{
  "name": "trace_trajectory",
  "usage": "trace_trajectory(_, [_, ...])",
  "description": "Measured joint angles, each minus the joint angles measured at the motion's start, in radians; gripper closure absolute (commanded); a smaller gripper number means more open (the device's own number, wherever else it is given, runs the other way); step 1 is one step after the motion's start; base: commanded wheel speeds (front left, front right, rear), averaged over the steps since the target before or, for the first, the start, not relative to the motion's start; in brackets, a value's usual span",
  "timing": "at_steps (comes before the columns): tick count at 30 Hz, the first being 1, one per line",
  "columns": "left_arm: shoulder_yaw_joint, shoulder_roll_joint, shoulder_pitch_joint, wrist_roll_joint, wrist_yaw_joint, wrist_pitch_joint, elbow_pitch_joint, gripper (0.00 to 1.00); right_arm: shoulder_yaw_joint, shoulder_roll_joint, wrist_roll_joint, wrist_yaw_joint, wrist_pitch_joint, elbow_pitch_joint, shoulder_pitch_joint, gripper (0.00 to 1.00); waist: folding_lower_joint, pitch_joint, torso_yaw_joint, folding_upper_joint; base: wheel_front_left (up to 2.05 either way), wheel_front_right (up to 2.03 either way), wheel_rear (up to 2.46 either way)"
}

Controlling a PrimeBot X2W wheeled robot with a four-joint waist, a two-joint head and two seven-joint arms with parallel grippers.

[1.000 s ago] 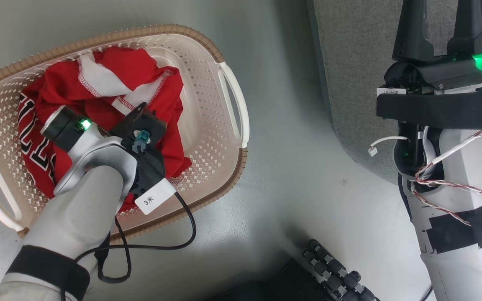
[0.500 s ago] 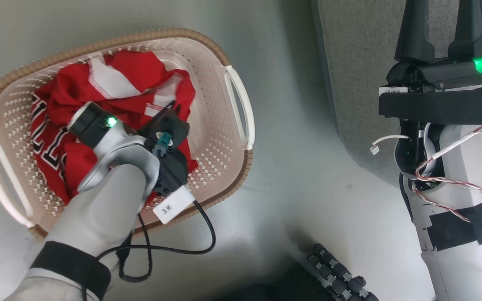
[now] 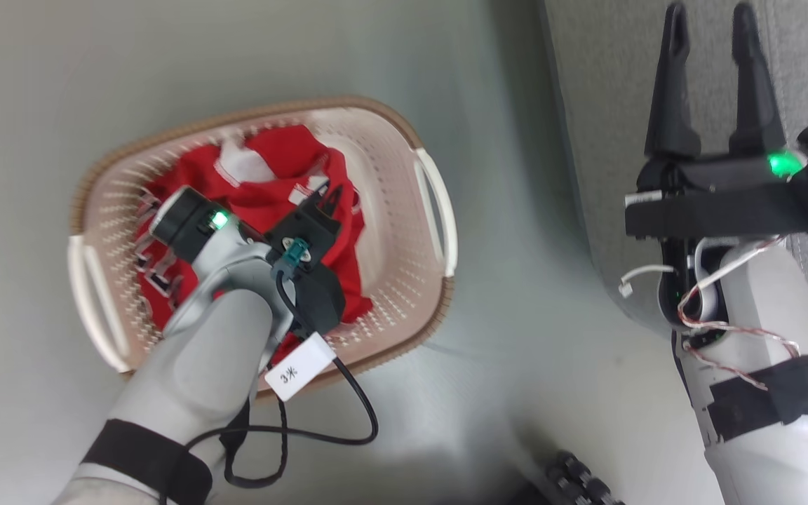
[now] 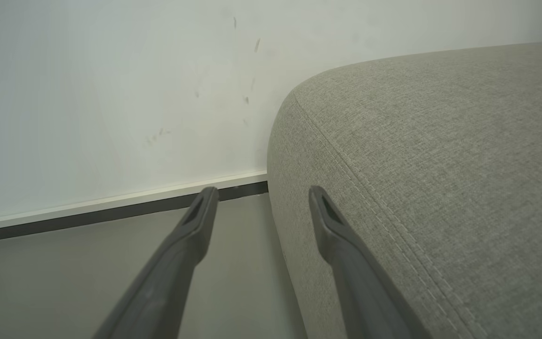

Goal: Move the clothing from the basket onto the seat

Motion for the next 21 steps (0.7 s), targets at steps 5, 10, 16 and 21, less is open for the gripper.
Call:
trace_trajectory(5, [-0.007,-0.006,0.013,-0.037,-0.01,-0.006,-0.029,1.0,-0.016,-0.016,-0.01,0.009,0.0,0.029,0.031,0.0,0.0,-0.063,0.039,0.0,0.0,0.0,0.0])
trace_trajectory(10, [-0.024,-0.007,0.014,-0.072,-0.025,-0.007,-0.074,1.0,-0.037,-0.037,-0.018,0.018,0.0,0.052,0.059,0.0,0.0,-0.129,0.085,0.0,0.0,0.0,0.0])
trace_trajectory(16, [-0.071,-0.01,0.015,-0.139,-0.027,-0.007,-0.15,1.0,-0.044,-0.045,-0.036,0.026,0.0,0.078,0.093,0.0,-0.0001,-0.199,0.132,0.0,0.0,0.0,0.0])
trace_trajectory(21, [-0.086,-0.011,0.019,-0.197,-0.034,-0.007,-0.176,1.0,-0.05,-0.047,-0.041,0.026,0.0,0.105,0.144,0.0,-0.0001,-0.273,0.176,0.0,0.0,0.0,0.0])
